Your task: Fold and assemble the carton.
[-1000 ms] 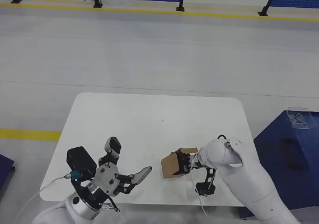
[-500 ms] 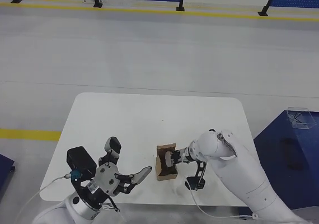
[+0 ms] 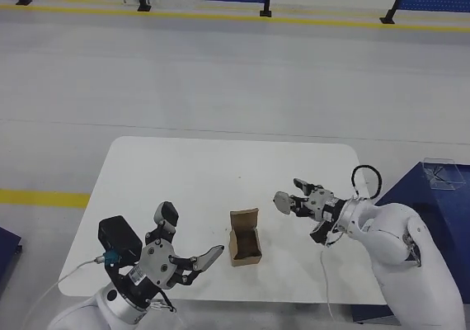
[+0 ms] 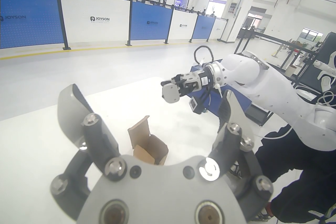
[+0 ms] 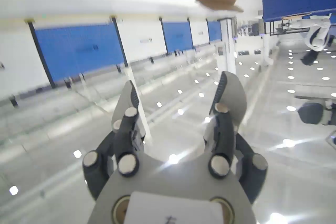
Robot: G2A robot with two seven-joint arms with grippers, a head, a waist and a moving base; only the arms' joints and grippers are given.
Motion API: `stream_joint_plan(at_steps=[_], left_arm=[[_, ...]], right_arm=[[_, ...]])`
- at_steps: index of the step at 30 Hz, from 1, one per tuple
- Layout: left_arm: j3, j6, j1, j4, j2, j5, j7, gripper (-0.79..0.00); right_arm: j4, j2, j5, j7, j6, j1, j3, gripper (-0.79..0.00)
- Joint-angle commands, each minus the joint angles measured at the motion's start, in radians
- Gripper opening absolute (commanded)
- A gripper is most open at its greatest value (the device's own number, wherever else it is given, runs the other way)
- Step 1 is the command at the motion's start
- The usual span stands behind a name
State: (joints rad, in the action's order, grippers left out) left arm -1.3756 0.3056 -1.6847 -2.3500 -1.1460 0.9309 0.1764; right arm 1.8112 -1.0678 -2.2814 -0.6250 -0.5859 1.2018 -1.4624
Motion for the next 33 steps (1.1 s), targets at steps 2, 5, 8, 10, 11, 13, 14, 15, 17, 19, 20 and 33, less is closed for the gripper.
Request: stream_joint_plan(at_steps=[2,5,8,10,11,13,14,15,17,19,20,33], left_arm=[[0.0,0.0,0.0,0.0,0.0,0.0,0.0,0.0],[0.0,0.0,0.0,0.0,0.0,0.0,0.0,0.0],[0.0,0.0,0.0,0.0,0.0,0.0,0.0,0.0],[0.0,0.0,0.0,0.0,0.0,0.0,0.0,0.0],[0.0,0.0,0.0,0.0,0.0,0.0,0.0,0.0],[0.0,0.0,0.0,0.0,0.0,0.0,0.0,0.0],[0.0,0.0,0.0,0.0,0.0,0.0,0.0,0.0],[0.0,0.0,0.0,0.0,0.0,0.0,0.0,0.0],[0.0,0.0,0.0,0.0,0.0,0.0,0.0,0.0],[0.0,0.0,0.0,0.0,0.0,0.0,0.0,0.0],[0.0,0.0,0.0,0.0,0.0,0.0,0.0,0.0],[0.021,0.0,0.022,0.033,0.002,0.011,0.091,0.0]], right_arm=[[-0.042,0.006,0.369,0.479,-0.201,0.002,-0.039,-0.785],[-0.144,0.01,0.669,0.866,-0.187,-0.007,-0.022,-0.785],[-0.25,0.022,1.027,1.297,-0.006,-0.046,0.018,-0.785],[-0.373,0.025,1.154,1.537,0.137,-0.096,0.044,-0.785],[-0.442,0.025,1.196,1.622,0.185,-0.125,0.061,-0.785],[-0.562,0.018,1.201,1.739,0.237,-0.191,0.089,-0.785],[-0.616,0.014,1.195,1.771,0.246,-0.222,0.104,-0.785],[-0.664,0.008,1.16,1.807,0.23,-0.25,0.119,-0.582],[-0.68,0.006,1.144,1.818,0.22,-0.259,0.123,0.0],[-0.68,0.006,1.144,1.818,0.22,-0.259,0.123,0.0],[-0.68,0.006,1.144,1.818,0.22,-0.259,0.123,0.0],[-0.622,0.016,1.271,1.785,0.257,-0.26,0.122,0.0]])
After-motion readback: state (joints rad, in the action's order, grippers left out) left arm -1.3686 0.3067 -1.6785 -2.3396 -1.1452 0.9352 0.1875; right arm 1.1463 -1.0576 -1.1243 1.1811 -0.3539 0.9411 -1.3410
